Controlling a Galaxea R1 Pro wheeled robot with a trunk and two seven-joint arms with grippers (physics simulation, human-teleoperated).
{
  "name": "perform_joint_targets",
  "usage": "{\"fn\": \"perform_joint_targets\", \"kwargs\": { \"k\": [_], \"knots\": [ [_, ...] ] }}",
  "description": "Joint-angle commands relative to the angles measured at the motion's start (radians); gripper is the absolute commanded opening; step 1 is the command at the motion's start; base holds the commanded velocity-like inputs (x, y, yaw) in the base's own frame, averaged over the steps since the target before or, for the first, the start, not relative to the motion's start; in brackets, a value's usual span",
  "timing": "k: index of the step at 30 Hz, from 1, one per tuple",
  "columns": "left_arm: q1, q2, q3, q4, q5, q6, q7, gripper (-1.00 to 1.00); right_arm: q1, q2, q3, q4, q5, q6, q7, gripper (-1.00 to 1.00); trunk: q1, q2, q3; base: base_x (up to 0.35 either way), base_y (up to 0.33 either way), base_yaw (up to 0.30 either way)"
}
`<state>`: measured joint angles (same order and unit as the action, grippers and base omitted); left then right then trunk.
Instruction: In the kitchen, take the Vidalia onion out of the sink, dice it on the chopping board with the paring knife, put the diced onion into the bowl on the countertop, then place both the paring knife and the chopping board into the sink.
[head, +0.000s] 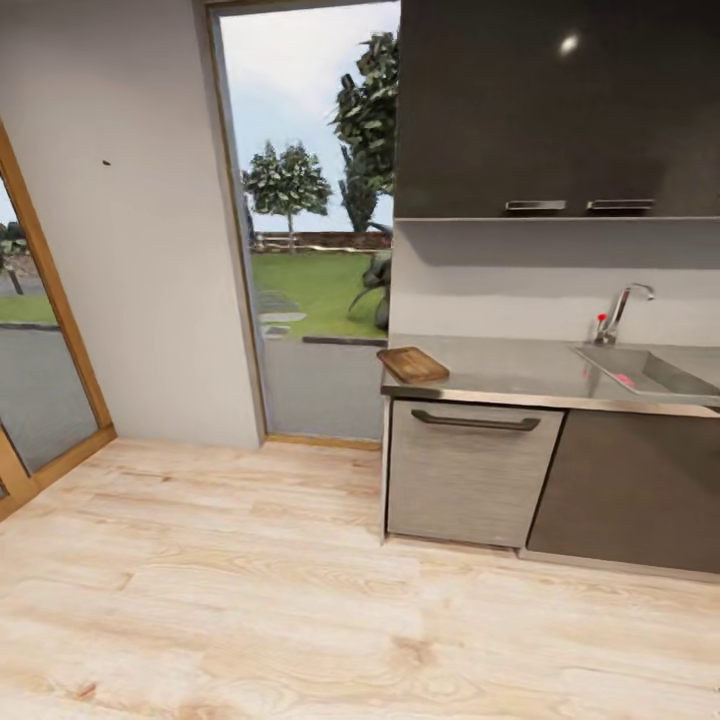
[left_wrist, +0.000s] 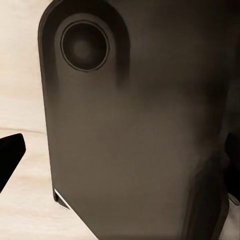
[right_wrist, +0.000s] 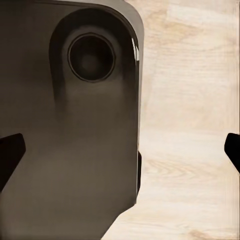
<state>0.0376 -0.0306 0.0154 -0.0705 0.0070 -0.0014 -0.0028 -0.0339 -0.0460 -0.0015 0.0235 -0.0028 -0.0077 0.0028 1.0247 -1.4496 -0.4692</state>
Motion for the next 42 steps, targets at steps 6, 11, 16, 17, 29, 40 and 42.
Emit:
{"fn": "perform_joint_targets", "kwargs": {
  "k": [6,11,16,17,29,40,42],
  "knots": [
    [0.001,0.0,0.002,-0.002,0.001,0.0,0.0,1.0,-0.001,0.0,0.0,0.003,0.0,-0.001,0.001,1.0,0.0,0.0,-0.003,0.187,-0.286,-0.049],
    [0.001,0.0,0.002,-0.002,0.001,0.0,0.0,1.0,-0.001,0.0,0.001,0.003,0.0,-0.001,0.001,1.0,0.0,0.0,-0.008,0.196,-0.29,-0.107],
    [0.001,0.0,0.002,-0.002,0.001,0.0,0.0,1.0,-0.001,0.0,0.001,0.003,0.001,-0.001,0.001,1.0,0.0,0.0,-0.009,0.203,-0.291,-0.028],
    [0.001,0.0,0.002,-0.003,0.001,0.0,0.0,1.0,-0.001,0.0,0.0,0.003,0.001,-0.001,0.001,1.0,0.0,0.0,-0.009,0.213,-0.291,-0.009],
    [0.001,0.001,0.002,-0.002,0.001,0.0,0.0,1.0,-0.001,0.001,0.0,0.003,0.001,-0.001,0.001,1.0,0.0,0.0,-0.009,0.238,-0.273,-0.001],
    [0.001,0.001,0.002,-0.002,0.001,0.0,0.0,1.0,-0.001,0.002,0.0,0.005,0.001,-0.001,0.001,1.0,0.0,0.0,-0.009,0.254,-0.258,0.0],
    [0.001,0.001,0.002,-0.002,0.001,0.0,0.0,1.0,-0.001,0.002,0.001,0.007,0.001,0.0,0.001,1.0,0.0,0.0,-0.009,0.276,-0.234,0.0]
  ]
}}
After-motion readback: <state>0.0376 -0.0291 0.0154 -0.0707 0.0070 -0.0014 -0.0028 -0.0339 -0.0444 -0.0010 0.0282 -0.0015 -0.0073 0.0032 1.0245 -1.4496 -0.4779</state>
